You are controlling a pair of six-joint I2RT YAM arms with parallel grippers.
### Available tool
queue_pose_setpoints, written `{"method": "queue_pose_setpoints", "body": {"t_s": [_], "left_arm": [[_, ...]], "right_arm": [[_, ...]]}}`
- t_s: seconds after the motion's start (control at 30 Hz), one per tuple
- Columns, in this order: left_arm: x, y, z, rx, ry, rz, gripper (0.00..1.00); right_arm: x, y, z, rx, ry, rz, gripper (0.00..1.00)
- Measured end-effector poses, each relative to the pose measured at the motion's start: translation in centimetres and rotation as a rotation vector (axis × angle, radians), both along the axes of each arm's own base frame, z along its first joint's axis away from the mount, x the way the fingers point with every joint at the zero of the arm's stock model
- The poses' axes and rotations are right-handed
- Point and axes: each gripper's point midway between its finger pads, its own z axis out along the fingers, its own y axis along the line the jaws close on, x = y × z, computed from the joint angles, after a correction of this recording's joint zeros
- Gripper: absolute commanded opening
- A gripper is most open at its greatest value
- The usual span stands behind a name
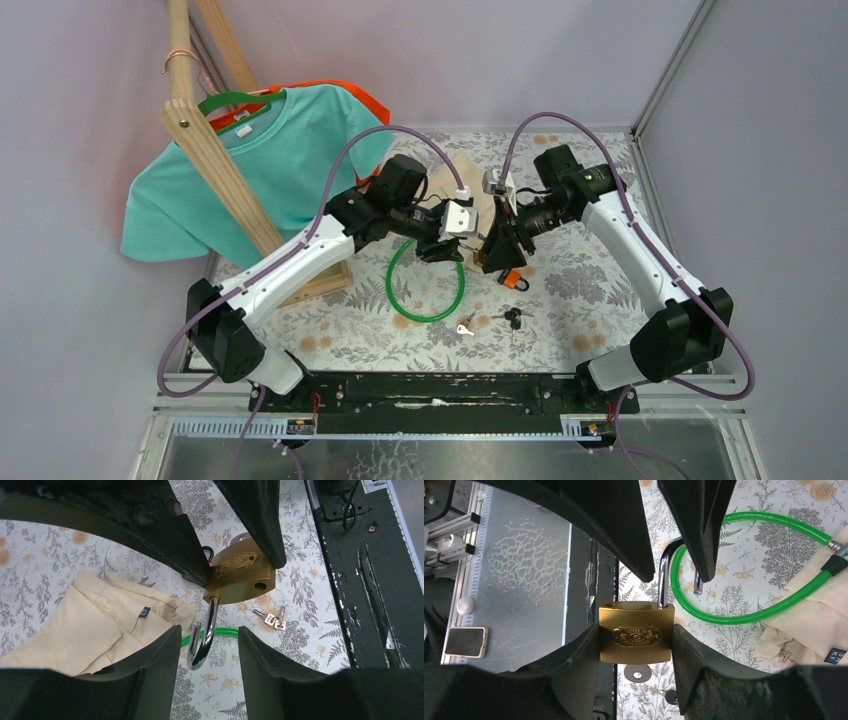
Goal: Lock with the key
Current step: Lock the lock.
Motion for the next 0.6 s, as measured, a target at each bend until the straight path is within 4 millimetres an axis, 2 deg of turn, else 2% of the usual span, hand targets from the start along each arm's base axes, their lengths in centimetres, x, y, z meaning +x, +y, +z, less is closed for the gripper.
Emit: {"method": "queue_pose_setpoints", "body": {"t_s": [0.3,0.6], "left_arm": [[0.5,-0.1,-0.6,0.029,-0.046,0.010,0.40],[1.0,0.3,-1.3,0.061,-0.079,0.026,0.09]], "right_arm": [[0.0,0.0,0.0,0.002,0.001,-0.001,0.00],[0.2,0.1,0.0,0.001,0.000,-0.006,0.00]]}}
